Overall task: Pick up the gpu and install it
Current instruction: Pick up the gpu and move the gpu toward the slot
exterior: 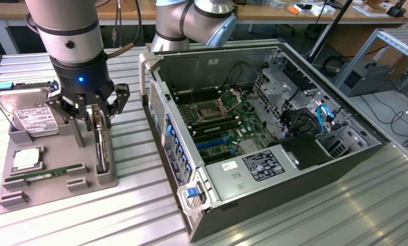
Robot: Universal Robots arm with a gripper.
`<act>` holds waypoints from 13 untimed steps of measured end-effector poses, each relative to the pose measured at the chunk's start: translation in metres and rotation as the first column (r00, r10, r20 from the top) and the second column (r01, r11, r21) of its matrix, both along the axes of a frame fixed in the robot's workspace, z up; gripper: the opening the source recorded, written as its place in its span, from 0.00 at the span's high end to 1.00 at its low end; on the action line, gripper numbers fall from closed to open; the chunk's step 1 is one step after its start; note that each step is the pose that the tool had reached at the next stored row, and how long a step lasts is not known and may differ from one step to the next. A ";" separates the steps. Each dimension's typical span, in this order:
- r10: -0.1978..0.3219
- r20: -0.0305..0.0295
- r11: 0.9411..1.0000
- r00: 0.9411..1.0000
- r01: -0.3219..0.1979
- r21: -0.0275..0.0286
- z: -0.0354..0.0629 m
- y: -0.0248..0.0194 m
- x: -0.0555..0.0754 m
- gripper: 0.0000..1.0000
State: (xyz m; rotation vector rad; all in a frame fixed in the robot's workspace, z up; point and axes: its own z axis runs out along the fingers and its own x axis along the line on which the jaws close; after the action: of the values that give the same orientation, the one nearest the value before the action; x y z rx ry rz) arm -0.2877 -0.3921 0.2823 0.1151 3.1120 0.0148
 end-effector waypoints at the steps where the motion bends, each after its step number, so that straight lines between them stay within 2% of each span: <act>1: 0.000 0.000 1.000 1.000 0.000 0.000 -0.0006 0.0000 0.000 0.58; 13: 0.000 0.000 1.000 1.000 0.000 0.000 -0.0101 0.0000 -0.001 0.58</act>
State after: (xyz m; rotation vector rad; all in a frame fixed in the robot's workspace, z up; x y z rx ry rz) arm -0.2887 -0.3922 0.2722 0.1151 3.1121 0.0147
